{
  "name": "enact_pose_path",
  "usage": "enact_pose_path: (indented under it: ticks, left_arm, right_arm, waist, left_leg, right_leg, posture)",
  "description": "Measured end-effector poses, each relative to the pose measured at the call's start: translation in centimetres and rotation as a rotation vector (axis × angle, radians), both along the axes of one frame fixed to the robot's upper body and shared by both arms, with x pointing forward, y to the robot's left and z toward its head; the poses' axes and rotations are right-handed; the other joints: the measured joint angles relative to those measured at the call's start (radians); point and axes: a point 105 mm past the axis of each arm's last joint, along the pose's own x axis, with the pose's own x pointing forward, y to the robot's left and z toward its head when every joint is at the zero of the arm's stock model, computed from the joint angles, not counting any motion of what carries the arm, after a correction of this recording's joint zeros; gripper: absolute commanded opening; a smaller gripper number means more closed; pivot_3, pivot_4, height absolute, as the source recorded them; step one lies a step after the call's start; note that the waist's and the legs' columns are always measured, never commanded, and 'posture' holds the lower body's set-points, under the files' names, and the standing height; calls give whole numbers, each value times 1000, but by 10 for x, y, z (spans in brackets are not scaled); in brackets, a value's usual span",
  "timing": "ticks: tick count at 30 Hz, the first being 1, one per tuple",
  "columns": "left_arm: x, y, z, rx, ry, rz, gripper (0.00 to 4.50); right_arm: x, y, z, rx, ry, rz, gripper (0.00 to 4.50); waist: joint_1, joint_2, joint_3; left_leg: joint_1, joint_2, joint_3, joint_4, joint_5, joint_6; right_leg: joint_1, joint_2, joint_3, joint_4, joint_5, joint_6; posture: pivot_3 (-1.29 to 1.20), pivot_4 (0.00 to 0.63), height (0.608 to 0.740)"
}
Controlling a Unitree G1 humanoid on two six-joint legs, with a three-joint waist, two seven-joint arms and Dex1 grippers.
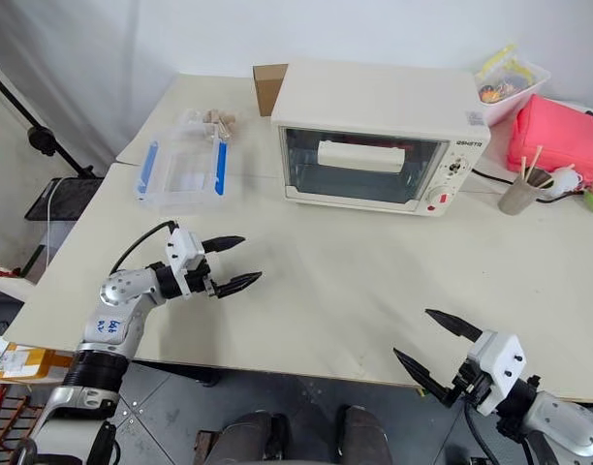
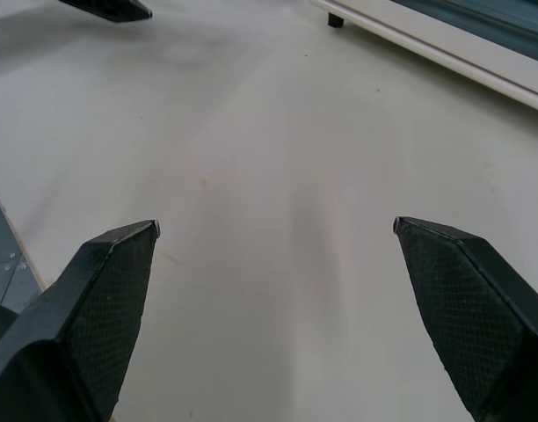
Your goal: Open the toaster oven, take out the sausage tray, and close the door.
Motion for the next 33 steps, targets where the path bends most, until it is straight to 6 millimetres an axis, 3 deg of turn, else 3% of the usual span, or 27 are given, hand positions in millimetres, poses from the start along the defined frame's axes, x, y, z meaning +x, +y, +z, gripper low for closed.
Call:
enact_pose_path:
  ticks: [3, 8, 14, 17, 20, 26, 33]
  left_arm:
    - [0, 2, 0, 4, 2, 6, 4465]
    - [-10, 8, 16, -44, 8, -51, 4465]
    - [-22, 47, 51, -282, 14, 61, 4465]
    - [-40, 52, 47, -315, 68, 59, 4465]
    - [-50, 52, 45, -330, 99, 57, 4465]
    - [-57, 43, 52, -326, 89, 33, 4465]
    - [-58, 43, 49, -329, 98, 44, 4465]
  right_arm:
    - [9, 0, 6, 34, -16, -26, 4500]
    - [46, 6, 43, 179, -92, -40, 4500]
    - [100, 20, 84, 258, -164, -22, 4500]
    - [133, 24, 99, 270, -179, -21, 4500]
    - [152, 29, 106, 287, -174, 3, 4500]
    - [171, 40, 113, 299, -194, 59, 4500]
    - [168, 51, 121, 297, -257, 147, 4500]
  waist:
    - [-1, 0, 0]
    - [-8, 0, 0]
    - [-25, 0, 0]
    - [-35, 0, 0]
    - [-27, 0, 1]
    - [-26, 0, 1]
    - [-28, 1, 1]
  left_leg:
    - [0, 0, 0, 2, 0, 0]
    - [0, 1, -1, 4, 0, 0]
    - [-2, 1, -2, 6, 0, 0]
    - [-2, 1, -2, 6, 0, 1]
    - [-3, 2, -3, 6, 1, 2]
    - [-5, 1, -2, 9, 0, 3]
    - [-5, 2, -2, 9, 0, 3]
  right_leg:
    - [0, 0, 0, 0, 0, 0]
    - [0, -1, 0, 1, 0, 0]
    - [0, -1, -1, 2, 0, 0]
    - [0, 0, -2, 3, 0, 0]
    - [0, 0, -3, 4, 0, 0]
    - [0, -1, -2, 3, 0, 0]
    - [-1, 0, -3, 4, 0, 0]
  posture:
    - [0, 150, 740]
    - [0, 150, 740]
    - [0, 150, 740]
    - [0, 150, 740]
    - [0, 150, 740]
    - [0, 150, 740]
    - [0, 150, 740]
